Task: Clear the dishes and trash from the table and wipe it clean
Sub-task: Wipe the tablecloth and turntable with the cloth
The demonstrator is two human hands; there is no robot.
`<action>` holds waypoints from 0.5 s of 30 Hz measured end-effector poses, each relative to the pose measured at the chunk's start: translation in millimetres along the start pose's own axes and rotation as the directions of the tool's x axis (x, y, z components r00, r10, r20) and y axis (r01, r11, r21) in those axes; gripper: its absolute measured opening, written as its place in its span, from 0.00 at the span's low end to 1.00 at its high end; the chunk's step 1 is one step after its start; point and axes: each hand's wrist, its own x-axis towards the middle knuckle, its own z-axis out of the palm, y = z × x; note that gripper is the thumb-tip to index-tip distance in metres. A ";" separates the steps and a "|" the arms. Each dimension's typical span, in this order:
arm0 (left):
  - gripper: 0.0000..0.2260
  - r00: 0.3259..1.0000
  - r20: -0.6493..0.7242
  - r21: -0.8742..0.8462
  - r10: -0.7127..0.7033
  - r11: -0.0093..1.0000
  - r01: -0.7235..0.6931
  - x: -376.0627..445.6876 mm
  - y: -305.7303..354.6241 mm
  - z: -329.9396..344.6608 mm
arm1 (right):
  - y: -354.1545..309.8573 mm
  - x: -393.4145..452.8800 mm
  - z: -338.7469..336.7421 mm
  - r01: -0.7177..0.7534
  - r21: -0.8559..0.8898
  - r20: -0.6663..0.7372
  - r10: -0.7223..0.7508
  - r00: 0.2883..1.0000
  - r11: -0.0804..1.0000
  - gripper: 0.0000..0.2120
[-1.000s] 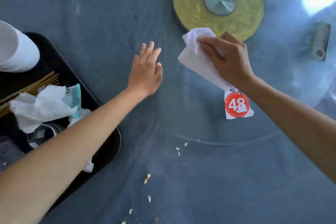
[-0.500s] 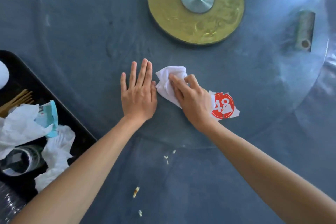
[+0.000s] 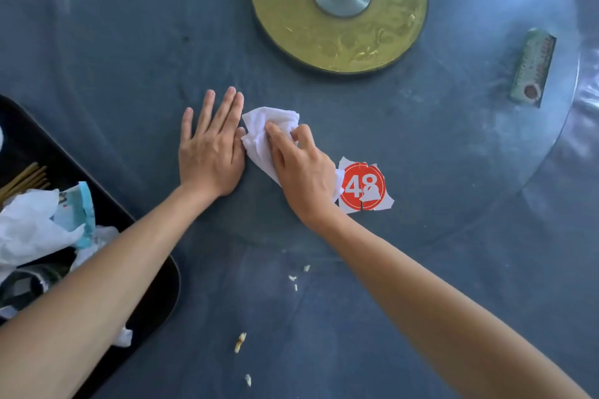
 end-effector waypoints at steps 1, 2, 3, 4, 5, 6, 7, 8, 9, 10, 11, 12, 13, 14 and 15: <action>0.26 1.000 0.014 0.005 0.010 1.000 -0.010 2.7 -5.6 -1.5 | -2.5 1.0 1.6 0.023 0.020 0.007 -0.023 1.000 1.000 0.15; 0.27 0.999 0.029 0.011 0.022 1.000 -0.022 5.1 -11.6 -2.3 | -4.6 0.9 3.2 0.063 0.020 0.010 -0.063 0.998 0.998 0.16; 0.26 0.999 0.043 0.020 0.034 0.999 -0.034 7.6 -17.3 -2.9 | -7.0 -0.2 4.5 0.109 0.008 0.017 -0.109 0.994 0.994 0.17; 0.26 0.998 0.048 0.029 0.043 0.999 -0.044 10.4 -22.7 -3.4 | -9.2 -2.5 5.5 0.150 0.005 0.029 -0.150 0.988 0.989 0.17; 0.25 0.998 0.047 0.038 0.049 0.998 -0.051 13.0 -27.2 -5.2 | -12.0 -6.6 5.9 0.188 0.014 0.049 -0.189 0.981 0.982 0.16; 0.25 0.998 0.043 0.042 0.051 0.998 -0.053 15.5 -30.4 -7.5 | -13.5 -14.0 5.8 0.227 0.033 0.064 -0.229 0.971 0.973 0.15; 0.25 0.998 0.039 0.038 0.051 0.998 -0.053 18.2 -32.7 -10.3 | -13.1 -25.6 6.2 0.277 0.049 0.085 -0.280 0.956 0.960 0.14; 0.25 0.998 0.042 0.026 0.053 0.998 -0.055 20.8 -34.8 -12.6 | -11.4 -39.9 5.8 0.328 0.073 0.132 -0.335 0.933 0.942 0.15; 0.25 0.997 0.049 0.012 0.059 0.998 -0.060 22.8 -37.4 -14.4 | -8.3 -55.3 4.7 0.374 0.113 0.210 -0.390 0.897 0.921 0.19; 0.25 0.996 0.055 0.001 0.066 0.998 -0.066 24.3 -40.5 -15.6 | -5.2 -68.4 2.0 0.414 0.161 0.302 -0.444 0.843 0.896 0.24; 0.25 0.996 0.058 -0.003 0.070 0.998 -0.070 25.7 -43.8 -16.6 | -1.9 -76.6 -2.1 0.450 0.208 0.368 -0.495 0.787 0.869 0.25; 0.25 0.995 0.060 -0.004 0.074 0.997 -0.074 27.3 -47.9 -17.5 | 0.9 -78.3 -8.5 0.486 0.246 0.388 -0.545 0.743 0.838 0.22; 0.25 0.995 0.062 -0.002 0.080 0.997 -0.080 29.5 -52.0 -18.6 | 4.8 -74.5 -13.8 0.507 0.280 0.378 -0.579 0.722 0.815 0.16; 0.25 0.994 0.067 0.003 0.089 0.996 -0.089 32.1 -56.2 -19.6 | 7.4 -65.0 -21.3 0.505 0.307 0.351 -0.590 0.727 0.806 0.14; 0.25 0.993 0.073 0.010 0.098 0.995 -0.099 35.1 -60.0 -21.4 | 11.3 -50.6 -29.1 0.500 0.311 0.314 -0.584 0.749 0.808 0.14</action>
